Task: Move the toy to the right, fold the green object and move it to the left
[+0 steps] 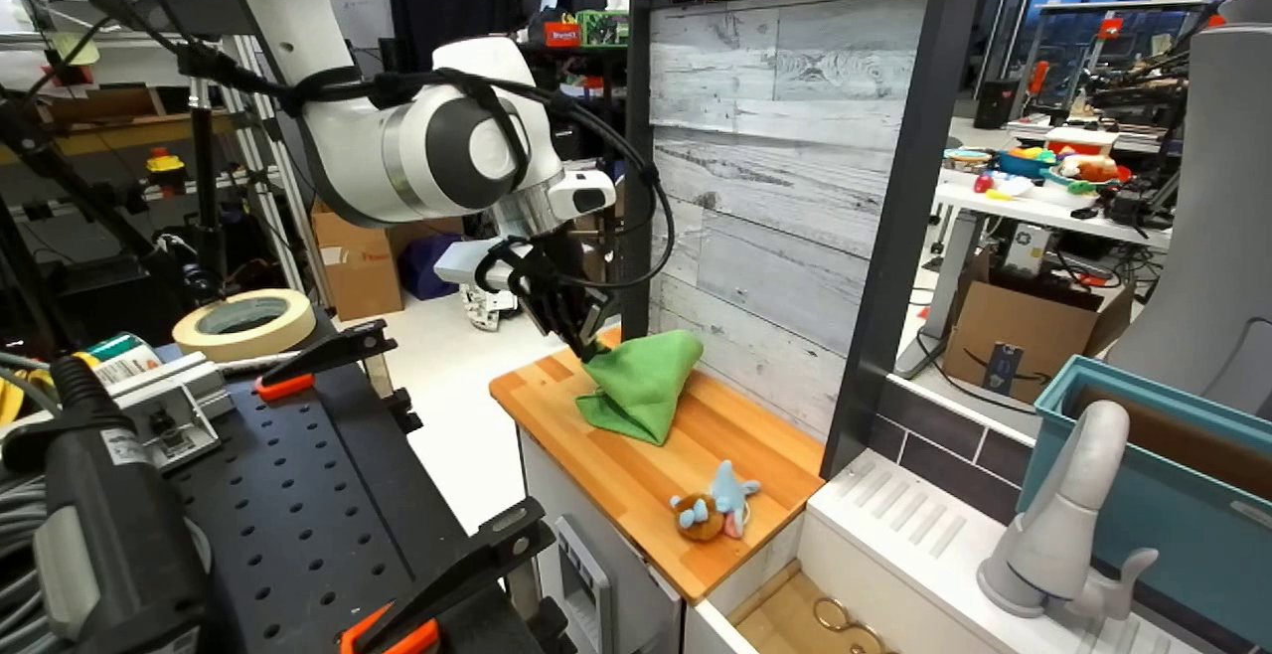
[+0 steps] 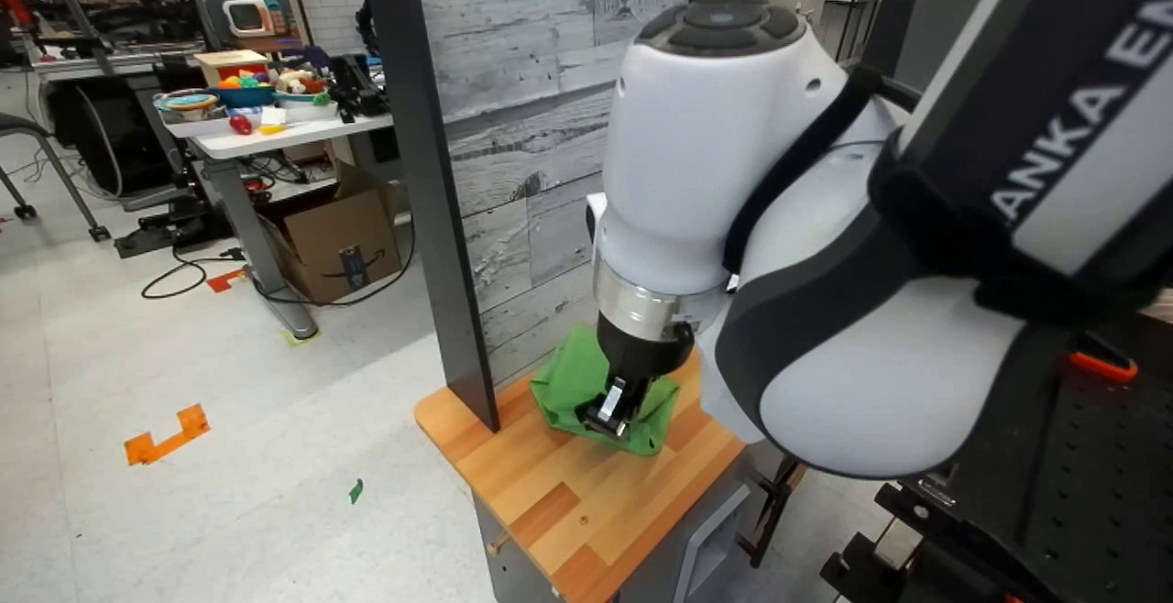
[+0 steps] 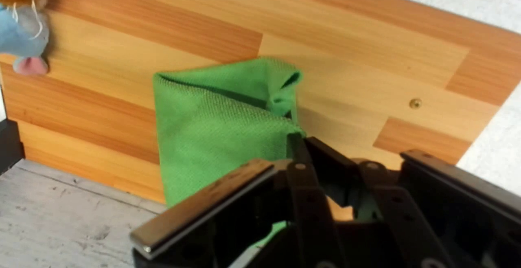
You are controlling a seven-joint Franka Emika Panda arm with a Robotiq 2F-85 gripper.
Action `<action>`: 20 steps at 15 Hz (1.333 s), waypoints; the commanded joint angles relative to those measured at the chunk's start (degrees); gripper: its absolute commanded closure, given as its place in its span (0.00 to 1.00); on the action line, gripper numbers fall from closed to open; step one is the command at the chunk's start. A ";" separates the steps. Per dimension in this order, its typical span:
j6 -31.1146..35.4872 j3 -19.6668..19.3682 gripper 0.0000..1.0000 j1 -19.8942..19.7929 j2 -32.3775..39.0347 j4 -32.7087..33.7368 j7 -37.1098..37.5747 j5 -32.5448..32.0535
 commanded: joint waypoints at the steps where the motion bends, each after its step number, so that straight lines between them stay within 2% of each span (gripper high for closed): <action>1: -3.08 0.59 0.98 -0.94 2.57 1.40 -1.46 -0.40; 2: -3.83 0.37 0.68 -0.81 2.99 1.57 -1.39 -0.55; 3: -4.62 -0.21 0.68 -0.35 3.17 1.62 -1.13 -0.69; 4: -5.19 -0.24 0.62 -0.43 2.84 1.49 -0.97 -0.68; 10: -1.60 -3.01 0.18 0.46 -3.94 -2.04 0.67 -0.27; 12: -1.31 -3.15 0.03 -1.07 -5.06 -0.76 0.99 0.40; 16: -2.97 -1.73 0.00 -4.80 -3.88 3.10 2.01 1.10; 20: -5.41 2.89 0.00 -9.42 -0.87 6.42 1.53 1.61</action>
